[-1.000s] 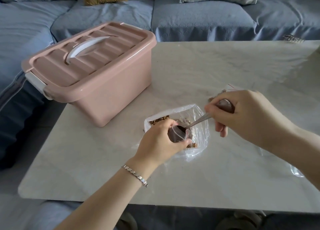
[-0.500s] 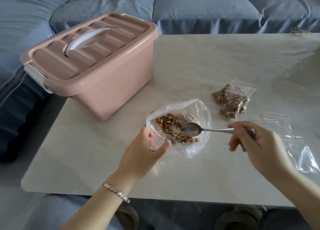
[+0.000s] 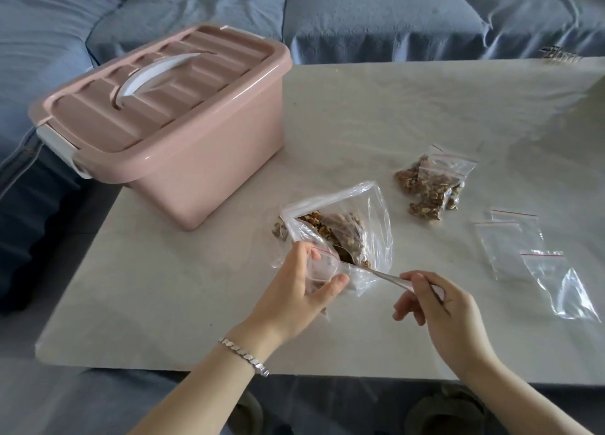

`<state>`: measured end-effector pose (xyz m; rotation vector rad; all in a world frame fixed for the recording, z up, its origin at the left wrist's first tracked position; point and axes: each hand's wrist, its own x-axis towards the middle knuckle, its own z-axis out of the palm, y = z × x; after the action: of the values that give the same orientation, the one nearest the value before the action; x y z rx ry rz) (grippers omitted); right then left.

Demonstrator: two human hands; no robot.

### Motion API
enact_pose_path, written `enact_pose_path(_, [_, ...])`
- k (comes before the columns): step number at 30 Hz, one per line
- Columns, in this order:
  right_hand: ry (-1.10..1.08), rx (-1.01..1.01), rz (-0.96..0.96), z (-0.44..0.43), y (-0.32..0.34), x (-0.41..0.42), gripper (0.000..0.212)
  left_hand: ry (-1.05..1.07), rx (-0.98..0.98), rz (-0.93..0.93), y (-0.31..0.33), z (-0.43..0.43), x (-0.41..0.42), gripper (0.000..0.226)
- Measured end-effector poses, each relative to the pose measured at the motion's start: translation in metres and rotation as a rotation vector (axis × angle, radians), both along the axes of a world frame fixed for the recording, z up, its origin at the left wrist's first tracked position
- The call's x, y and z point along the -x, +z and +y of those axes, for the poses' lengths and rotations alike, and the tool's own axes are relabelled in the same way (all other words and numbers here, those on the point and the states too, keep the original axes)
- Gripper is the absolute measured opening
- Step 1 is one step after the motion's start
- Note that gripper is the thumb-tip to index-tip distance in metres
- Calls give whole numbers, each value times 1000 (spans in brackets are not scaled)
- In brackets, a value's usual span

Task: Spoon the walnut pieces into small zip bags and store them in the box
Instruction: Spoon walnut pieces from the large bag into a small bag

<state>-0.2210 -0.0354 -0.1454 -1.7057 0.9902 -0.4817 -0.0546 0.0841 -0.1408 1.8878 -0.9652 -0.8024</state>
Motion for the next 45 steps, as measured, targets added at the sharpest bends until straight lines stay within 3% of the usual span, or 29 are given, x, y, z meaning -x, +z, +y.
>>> enact_pose_path(7, [-206, -481, -131, -4, 10, -15, 24, 6, -59, -118, 6, 12, -7, 41])
enact_pose_path(14, [-214, -525, -158, -17, 22, -15, 25, 127, -179, -238, 25, 37, -27, 55])
enact_pose_path(17, [-195, -458, -155, -25, 32, -14, 25, 182, -130, -298, 43, 34, -26, 41])
enact_pose_path(22, [-194, -355, -187, -46, 62, -17, 28, 172, -77, -405, 59, 6, -22, 43])
enact_pose_path(28, [-160, -238, -185, -70, 99, -22, 32, 117, -187, -361, 31, -22, -19, 39])
enact_pose_path(34, [-18, -134, -37, -73, 106, -37, 34, 139, -180, -354, 20, -25, -17, 46])
enact_pose_path(38, [139, 101, 15, -55, 114, -52, 36, 138, -155, -428, 22, -24, -15, 48])
enact_pose_path(42, [344, 520, 74, -29, 127, -53, 32, 160, -119, -402, 21, -19, -15, 42])
enact_pose_path(45, [355, 640, 16, -22, 136, -45, 32, 190, -81, -377, 16, -10, -17, 38])
